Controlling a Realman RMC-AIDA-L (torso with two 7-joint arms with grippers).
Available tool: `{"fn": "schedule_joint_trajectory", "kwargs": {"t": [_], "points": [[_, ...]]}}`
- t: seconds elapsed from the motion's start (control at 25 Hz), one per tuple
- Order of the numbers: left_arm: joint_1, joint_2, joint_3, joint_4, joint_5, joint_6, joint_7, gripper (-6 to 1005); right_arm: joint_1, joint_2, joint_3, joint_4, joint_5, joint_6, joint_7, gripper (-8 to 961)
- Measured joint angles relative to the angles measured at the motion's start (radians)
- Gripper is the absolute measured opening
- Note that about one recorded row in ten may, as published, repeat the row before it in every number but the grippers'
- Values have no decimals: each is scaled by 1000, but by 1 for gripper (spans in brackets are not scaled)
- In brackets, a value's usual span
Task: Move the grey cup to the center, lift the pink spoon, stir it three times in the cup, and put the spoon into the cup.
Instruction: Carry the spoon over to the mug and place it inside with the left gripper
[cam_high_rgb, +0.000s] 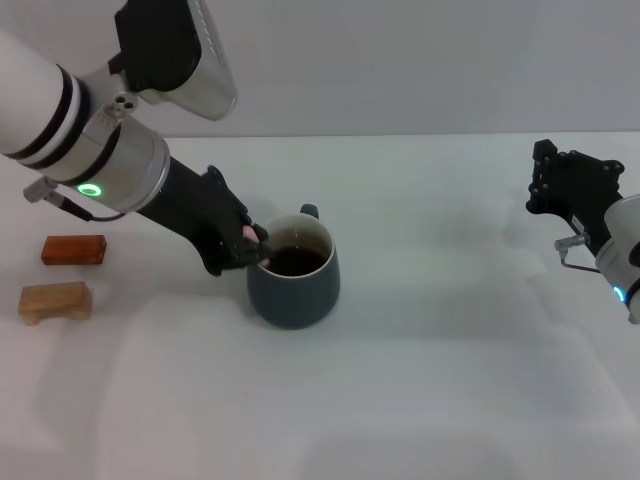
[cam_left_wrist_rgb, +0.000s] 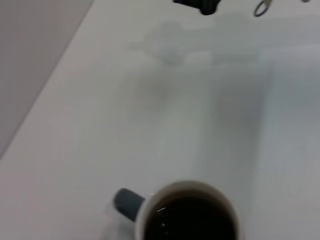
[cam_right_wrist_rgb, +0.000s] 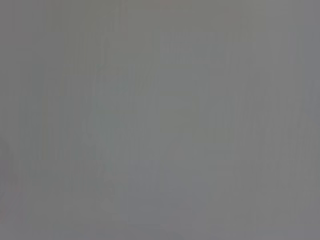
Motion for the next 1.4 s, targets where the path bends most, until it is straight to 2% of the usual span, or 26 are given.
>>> {"fn": "schedule_joint_trajectory", "kwargs": {"t": [0.24, 0.48, 0.96, 1.4], "points": [[-2, -4, 13, 2, -73, 19, 1, 167, -1, -1, 0, 4, -1, -2, 0, 4], [12, -4, 19, 7, -144, -57, 11, 167, -8, 0, 0, 6, -1, -3, 0, 5], [16, -1, 34, -64, -129, -234, 30, 168, -22, 0, 0, 14, -1, -10, 0, 5], [24, 2, 8, -52, -80, -194, 13, 169, -23, -1, 0, 15, -1, -12, -1, 5]]}}
